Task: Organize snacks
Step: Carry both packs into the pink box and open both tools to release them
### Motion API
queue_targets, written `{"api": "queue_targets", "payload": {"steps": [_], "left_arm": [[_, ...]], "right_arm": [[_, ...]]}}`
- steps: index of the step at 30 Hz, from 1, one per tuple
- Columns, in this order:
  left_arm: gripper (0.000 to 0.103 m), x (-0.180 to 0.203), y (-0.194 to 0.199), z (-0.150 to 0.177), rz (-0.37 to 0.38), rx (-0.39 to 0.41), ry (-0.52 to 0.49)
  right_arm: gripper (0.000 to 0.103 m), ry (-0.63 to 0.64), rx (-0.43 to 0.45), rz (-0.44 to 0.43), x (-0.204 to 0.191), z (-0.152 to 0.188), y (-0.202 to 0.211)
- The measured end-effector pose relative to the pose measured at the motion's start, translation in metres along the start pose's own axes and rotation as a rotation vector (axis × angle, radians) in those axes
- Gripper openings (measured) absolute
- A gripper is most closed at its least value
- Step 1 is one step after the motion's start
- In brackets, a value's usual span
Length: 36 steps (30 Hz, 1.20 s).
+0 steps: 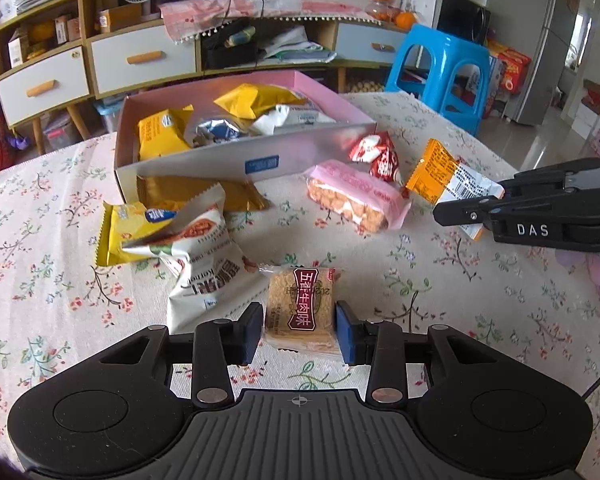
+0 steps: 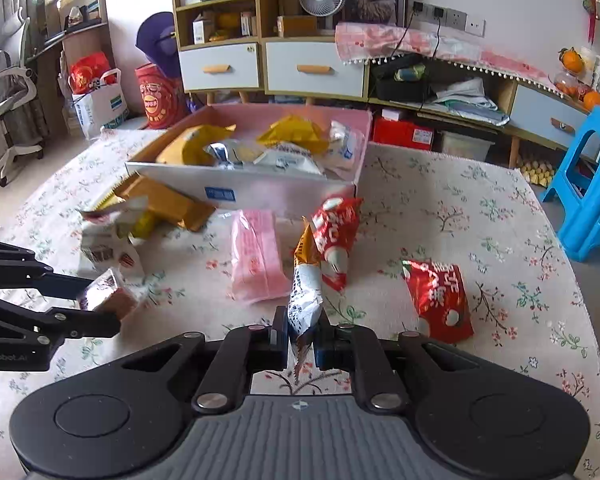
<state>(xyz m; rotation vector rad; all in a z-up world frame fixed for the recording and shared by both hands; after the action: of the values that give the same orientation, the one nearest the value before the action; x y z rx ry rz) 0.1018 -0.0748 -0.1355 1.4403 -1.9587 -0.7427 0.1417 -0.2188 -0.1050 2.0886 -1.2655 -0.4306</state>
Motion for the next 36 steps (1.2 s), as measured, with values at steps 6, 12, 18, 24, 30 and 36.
{"api": "queue_targets", "payload": {"steps": [6,12,18,24,30,36], "left_arm": [[0.035,0.002,0.006,-0.009,0.003,0.012,0.02],[0.035,0.002,0.014,-0.023,0.011,0.031,0.053],[0.035,-0.002,0.018,-0.041,0.005,0.059,0.083],[0.035,-0.01,0.013,-0.059,-0.026,0.077,0.11],[0.035,-0.013,0.008,-0.083,-0.043,0.089,0.113],[0.035,-0.018,-0.01,-0.114,-0.065,0.097,0.079]], "right_arm": [[0.0,0.0,0.02,-0.027,-0.016,-0.01,0.008],[0.0,0.015,0.046,-0.042,-0.028,-0.026,0.014],[0.0,0.018,0.063,-0.037,-0.031,-0.045,0.011],[0.0,-0.009,0.075,-0.017,-0.028,-0.069,0.003],[0.0,-0.078,0.109,-0.004,-0.014,-0.095,-0.005],[0.0,-0.12,0.112,0.008,0.004,-0.11,-0.023]]}}
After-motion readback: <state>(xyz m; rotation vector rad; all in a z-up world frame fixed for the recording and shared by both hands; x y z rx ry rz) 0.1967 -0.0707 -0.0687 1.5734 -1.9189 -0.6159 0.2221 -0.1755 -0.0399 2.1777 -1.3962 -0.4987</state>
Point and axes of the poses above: each gripper's, at about its wrist camera, not at the fingertips, and y roughly against the way its jaws point, x to its right, z to its underside, the point moved 10 cm from there along -y, roughly the way its jaws point, and after that the axes turned 4 degrees about y, right-handed, at the moved point
